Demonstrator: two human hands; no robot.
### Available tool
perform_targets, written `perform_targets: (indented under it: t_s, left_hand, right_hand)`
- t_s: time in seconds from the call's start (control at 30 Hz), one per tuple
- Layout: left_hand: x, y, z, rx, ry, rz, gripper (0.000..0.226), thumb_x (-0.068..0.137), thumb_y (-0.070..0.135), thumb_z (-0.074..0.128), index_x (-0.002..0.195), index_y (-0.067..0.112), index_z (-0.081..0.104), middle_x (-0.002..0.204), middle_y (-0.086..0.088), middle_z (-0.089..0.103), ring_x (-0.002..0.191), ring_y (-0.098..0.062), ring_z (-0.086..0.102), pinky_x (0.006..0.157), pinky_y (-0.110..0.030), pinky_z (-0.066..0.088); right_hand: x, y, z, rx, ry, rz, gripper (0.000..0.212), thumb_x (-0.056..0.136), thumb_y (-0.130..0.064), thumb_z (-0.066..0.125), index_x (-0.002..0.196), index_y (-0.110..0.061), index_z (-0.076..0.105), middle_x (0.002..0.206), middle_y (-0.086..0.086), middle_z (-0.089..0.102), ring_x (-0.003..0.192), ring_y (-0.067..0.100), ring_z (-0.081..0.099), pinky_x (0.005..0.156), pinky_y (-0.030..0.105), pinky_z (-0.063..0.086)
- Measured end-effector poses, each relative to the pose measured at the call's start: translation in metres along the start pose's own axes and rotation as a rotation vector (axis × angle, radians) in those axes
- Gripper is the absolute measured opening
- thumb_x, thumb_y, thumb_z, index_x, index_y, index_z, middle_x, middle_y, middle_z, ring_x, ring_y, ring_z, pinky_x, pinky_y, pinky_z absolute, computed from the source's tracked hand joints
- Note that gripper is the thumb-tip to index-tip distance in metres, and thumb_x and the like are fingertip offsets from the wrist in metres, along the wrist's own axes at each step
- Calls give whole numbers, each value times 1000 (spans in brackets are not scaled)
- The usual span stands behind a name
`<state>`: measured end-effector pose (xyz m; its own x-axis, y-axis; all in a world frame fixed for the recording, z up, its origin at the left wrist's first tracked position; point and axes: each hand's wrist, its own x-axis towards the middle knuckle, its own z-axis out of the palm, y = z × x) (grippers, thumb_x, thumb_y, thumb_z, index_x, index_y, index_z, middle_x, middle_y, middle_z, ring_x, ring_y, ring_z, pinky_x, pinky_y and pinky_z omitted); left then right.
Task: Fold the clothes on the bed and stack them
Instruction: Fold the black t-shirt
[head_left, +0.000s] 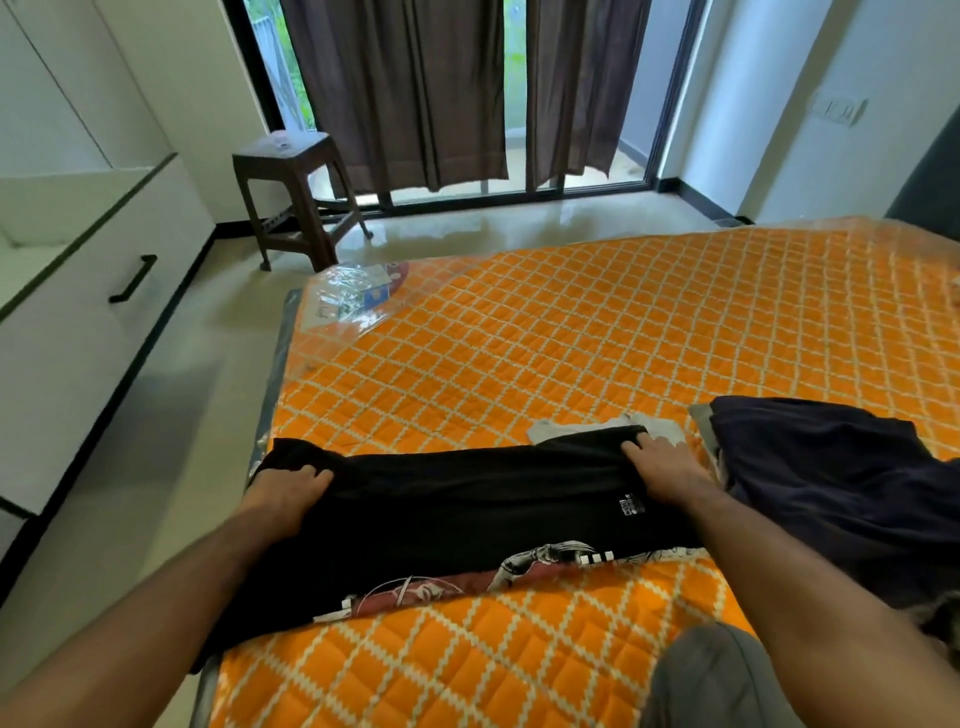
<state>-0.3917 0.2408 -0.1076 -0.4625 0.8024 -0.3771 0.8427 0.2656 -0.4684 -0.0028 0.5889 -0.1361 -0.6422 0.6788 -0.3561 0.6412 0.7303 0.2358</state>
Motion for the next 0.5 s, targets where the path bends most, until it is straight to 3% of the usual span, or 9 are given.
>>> perform_targets:
  t_s: [0.1, 0.23, 0.37, 0.5]
  left_hand:
    - [-17, -4, 7, -34, 46, -65, 56, 89, 28, 60, 141, 25, 39, 133, -1, 46, 122, -21, 49, 93, -36, 44]
    - [-38, -14, 27, -258, 62, -234, 38, 82, 28, 59, 119, 27, 53, 134, -4, 40, 125, -26, 40, 97, -43, 39]
    - [-52, -12, 53, -326, 162, -277, 22, 79, 30, 60, 101, 27, 57, 121, -2, 50, 113, -27, 49, 85, -44, 36]
    - [-74, -5, 65, -410, 339, -195, 18, 82, 28, 64, 86, 27, 46, 77, 4, 62, 76, -24, 63, 70, -37, 37]
  right_hand:
    - [-3, -19, -5, 2, 79, -27, 62, 90, -19, 61, 147, -21, 36, 145, 7, 41, 134, 30, 38, 108, 47, 33]
    - [0, -82, -18, 268, 40, -189, 59, 88, -14, 58, 144, -19, 41, 137, 6, 46, 124, 28, 47, 103, 43, 43]
    - [0, -161, -31, 327, -12, -368, 38, 85, -10, 56, 120, -25, 50, 124, 4, 48, 115, 27, 50, 94, 43, 46]
    - [6, -239, -48, 352, 15, -478, 36, 87, -14, 56, 120, -25, 48, 122, 3, 49, 113, 28, 52, 90, 44, 47]
